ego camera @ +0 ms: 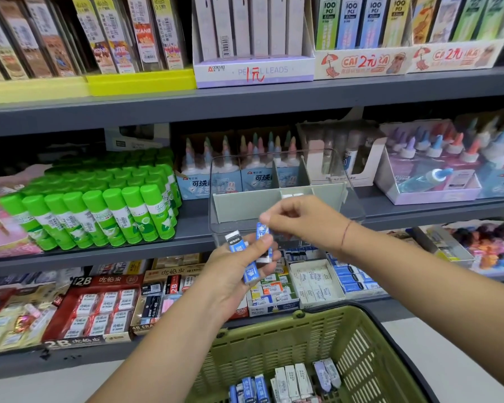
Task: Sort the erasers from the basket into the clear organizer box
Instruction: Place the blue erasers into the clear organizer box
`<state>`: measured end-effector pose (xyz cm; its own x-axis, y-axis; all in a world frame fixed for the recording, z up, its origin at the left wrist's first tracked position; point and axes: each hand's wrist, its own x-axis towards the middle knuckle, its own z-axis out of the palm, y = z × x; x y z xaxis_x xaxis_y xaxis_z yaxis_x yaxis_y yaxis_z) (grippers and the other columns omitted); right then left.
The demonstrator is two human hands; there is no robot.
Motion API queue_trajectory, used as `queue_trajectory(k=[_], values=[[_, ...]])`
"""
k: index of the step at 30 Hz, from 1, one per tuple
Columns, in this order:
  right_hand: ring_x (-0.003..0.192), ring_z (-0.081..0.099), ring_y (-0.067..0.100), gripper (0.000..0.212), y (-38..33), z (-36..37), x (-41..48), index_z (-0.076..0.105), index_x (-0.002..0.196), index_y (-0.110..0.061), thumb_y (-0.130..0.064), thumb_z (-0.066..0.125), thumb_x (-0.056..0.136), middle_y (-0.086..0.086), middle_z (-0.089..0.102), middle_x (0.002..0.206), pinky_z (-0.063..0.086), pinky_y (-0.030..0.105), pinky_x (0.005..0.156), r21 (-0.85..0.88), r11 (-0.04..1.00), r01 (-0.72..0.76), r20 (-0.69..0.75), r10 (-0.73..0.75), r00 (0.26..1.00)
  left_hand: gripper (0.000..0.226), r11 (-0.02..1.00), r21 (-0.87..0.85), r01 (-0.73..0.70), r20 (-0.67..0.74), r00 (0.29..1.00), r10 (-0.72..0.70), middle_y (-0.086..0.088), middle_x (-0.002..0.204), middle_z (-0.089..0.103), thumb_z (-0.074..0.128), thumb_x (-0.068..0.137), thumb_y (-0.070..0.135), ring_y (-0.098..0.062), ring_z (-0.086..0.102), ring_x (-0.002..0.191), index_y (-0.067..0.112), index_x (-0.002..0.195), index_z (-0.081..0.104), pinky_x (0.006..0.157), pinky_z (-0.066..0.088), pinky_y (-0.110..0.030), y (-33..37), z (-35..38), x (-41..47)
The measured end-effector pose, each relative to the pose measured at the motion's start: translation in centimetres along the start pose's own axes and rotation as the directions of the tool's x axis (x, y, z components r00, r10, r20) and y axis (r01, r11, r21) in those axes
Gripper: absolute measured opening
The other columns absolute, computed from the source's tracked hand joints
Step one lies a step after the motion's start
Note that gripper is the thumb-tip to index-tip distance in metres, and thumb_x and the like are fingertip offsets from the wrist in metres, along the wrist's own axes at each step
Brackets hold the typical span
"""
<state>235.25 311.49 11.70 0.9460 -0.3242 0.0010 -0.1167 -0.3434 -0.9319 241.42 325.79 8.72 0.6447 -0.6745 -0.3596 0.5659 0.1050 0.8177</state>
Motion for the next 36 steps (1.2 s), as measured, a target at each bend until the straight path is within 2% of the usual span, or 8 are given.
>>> queue_trajectory(k=[5, 8, 12, 16, 22, 27, 31, 36], values=[[0.061, 0.055, 0.012, 0.014, 0.5, 0.5, -0.5, 0.064, 0.075, -0.013, -0.020, 0.066, 0.087, 0.004, 0.063, 0.066, 0.043, 0.020, 0.059, 0.200, 0.957, -0.210, 0.070, 0.200, 0.977, 0.021, 0.999, 0.024, -0.048, 0.031, 0.998, 0.047, -0.016, 0.081, 0.073, 0.072, 0.070, 0.005, -0.020, 0.072, 0.068, 0.001, 0.090, 0.068, 0.055, 0.056, -0.023, -0.6, 0.1, -0.1], [0.071, 0.065, 0.021, 0.017, 0.1, -0.6, -0.1, 0.054, 0.082, -0.005, -0.015, 0.051, 0.096, 0.016, 0.065, 0.081, 0.059, 0.028, 0.066, 0.441, 0.867, -0.231, 0.028, 0.244, 0.969, 0.019, 0.999, -0.012, -0.030, 0.020, 0.999, 0.030, -0.018, 0.084, 0.073, 0.067, 0.082, 0.008, -0.022, 0.072, 0.070, -0.002, 0.097, 0.066, 0.055, 0.057, -0.024, -0.3, 0.1, -0.1], [0.070, 0.072, 0.031, 0.017, -0.6, -4.5, 0.7, 0.045, 0.100, 0.003, -0.014, 0.040, 0.102, 0.029, 0.065, 0.086, 0.058, 0.031, 0.053, 0.534, 0.821, -0.202, -0.113, 0.305, 0.946, 0.020, 1.000, -0.006, 0.016, -0.059, 0.998, -0.017, -0.005, 0.059, 0.063, 0.066, 0.087, 0.027, -0.012, 0.055, 0.042, 0.008, 0.086, 0.060, 0.037, 0.043, -0.017, 0.6, -0.3, 0.2], [0.056, 0.068, 0.025, 0.010, 0.3, -7.5, 1.3, 0.047, 0.097, -0.008, -0.015, 0.053, 0.096, 0.016, 0.062, 0.074, 0.057, 0.032, 0.050, 0.057, 0.977, -0.207, -0.317, 0.214, 0.924, 0.028, 0.998, -0.023, 0.058, -0.083, 0.995, -0.060, 0.002, 0.054, 0.047, 0.059, 0.090, 0.038, -0.007, 0.037, 0.036, 0.015, 0.078, 0.051, 0.032, 0.029, -0.014, 0.8, -0.7, 0.5], [0.040, 0.053, 0.017, 0.027, 1.0, -7.7, 3.1, 0.045, 0.094, -0.017, -0.016, 0.070, 0.084, 0.006, 0.062, 0.057, 0.054, 0.034, 0.053, -0.492, 0.835, -0.247, -0.373, 0.054, 0.926, 0.032, 0.983, -0.132, 0.124, -0.062, 0.989, -0.133, -0.006, 0.064, 0.043, 0.044, 0.101, 0.036, -0.013, 0.039, 0.042, 0.011, 0.080, 0.046, 0.037, 0.035, -0.015, 0.9, -0.2, 0.3], [0.038, 0.056, 0.002, 0.022, 0.8, -7.7, 3.6, 0.053, 0.069, -0.019, -0.015, 0.070, 0.081, -0.004, 0.058, 0.054, 0.052, 0.023, 0.052, -0.638, 0.736, -0.227, -0.388, -0.053, 0.920, 0.018, 0.977, -0.154, 0.148, 0.008, 0.989, -0.149, -0.009, 0.069, 0.045, 0.041, 0.097, 0.021, -0.018, 0.044, 0.050, 0.009, 0.085, 0.048, 0.044, 0.041, -0.024, 1.2, -0.2, 0.0], [0.067, 0.064, 0.020, 0.009, 0.1, -7.5, 3.8, 0.061, 0.073, -0.016, -0.012, 0.068, 0.079, -0.004, 0.058, 0.065, 0.052, 0.028, 0.072, -0.712, 0.662, -0.233, -0.384, -0.089, 0.919, 0.016, 0.978, -0.158, 0.134, 0.054, 0.990, -0.127, -0.011, 0.074, 0.047, 0.040, 0.094, 0.019, -0.020, 0.047, 0.054, 0.008, 0.088, 0.049, 0.046, 0.044, -0.027, 1.4, -0.5, 0.0], [0.080, 0.055, 0.021, 0.005, 0.1, -6.9, 4.2, 0.064, 0.077, -0.014, -0.010, 0.064, 0.081, 0.003, 0.064, 0.084, 0.043, 0.024, 0.074, -0.758, 0.609, -0.235, -0.392, -0.136, 0.910, 0.019, 0.981, -0.139, 0.135, 0.046, 0.990, -0.130, -0.012, 0.075, 0.050, 0.043, 0.101, 0.020, -0.020, 0.049, 0.056, 0.004, 0.097, 0.053, 0.044, 0.045, -0.025, 0.9, -0.1, 0.2]])
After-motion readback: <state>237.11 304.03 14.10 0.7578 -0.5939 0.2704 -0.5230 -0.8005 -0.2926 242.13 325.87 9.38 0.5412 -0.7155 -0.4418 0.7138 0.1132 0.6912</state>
